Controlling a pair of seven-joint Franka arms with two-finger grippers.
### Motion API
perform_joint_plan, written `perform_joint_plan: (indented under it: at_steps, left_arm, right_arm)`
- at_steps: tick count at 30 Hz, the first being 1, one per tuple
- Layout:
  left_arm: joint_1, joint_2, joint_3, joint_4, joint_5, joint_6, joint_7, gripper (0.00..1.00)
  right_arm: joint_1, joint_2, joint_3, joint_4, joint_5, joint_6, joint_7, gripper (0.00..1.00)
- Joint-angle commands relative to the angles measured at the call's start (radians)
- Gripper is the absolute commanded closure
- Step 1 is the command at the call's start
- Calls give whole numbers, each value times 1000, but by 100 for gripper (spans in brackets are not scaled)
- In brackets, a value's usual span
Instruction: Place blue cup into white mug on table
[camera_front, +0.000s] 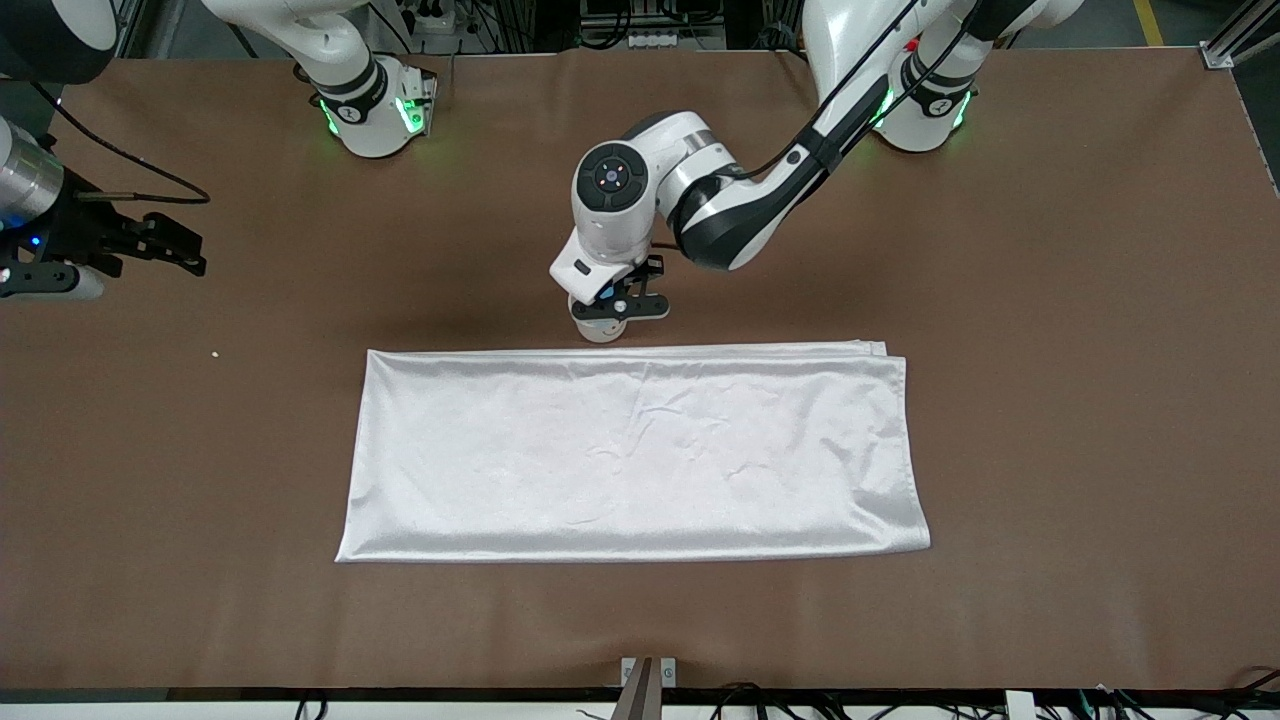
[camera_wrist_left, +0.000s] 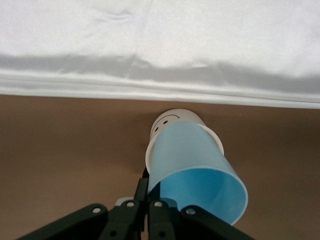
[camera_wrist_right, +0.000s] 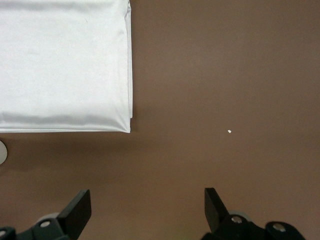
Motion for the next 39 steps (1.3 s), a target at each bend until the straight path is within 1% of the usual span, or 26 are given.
perform_joint_plan:
  at_steps: [1,9,24,31,39]
  left_arm:
    - [-20,8,5,6,26,6,-21,100]
    - [-35,20,7,4,28,32,-33,100]
    - [-66,50,42,4,43,50,-35,100]
    - [-89,61,70,4,44,64,-39,100]
    - [-92,63,71,6,44,67,-41,100]
  right_arm:
    - [-14,4,10,3,16,-13,-15,0]
    - [-14,5,10,3,16,-19,-15,0]
    - [-14,9,10,0,16,-27,-13,0]
    - [-13,12,10,0,16,-27,-13,0]
    - [-11,15,10,0,16,-27,-13,0]
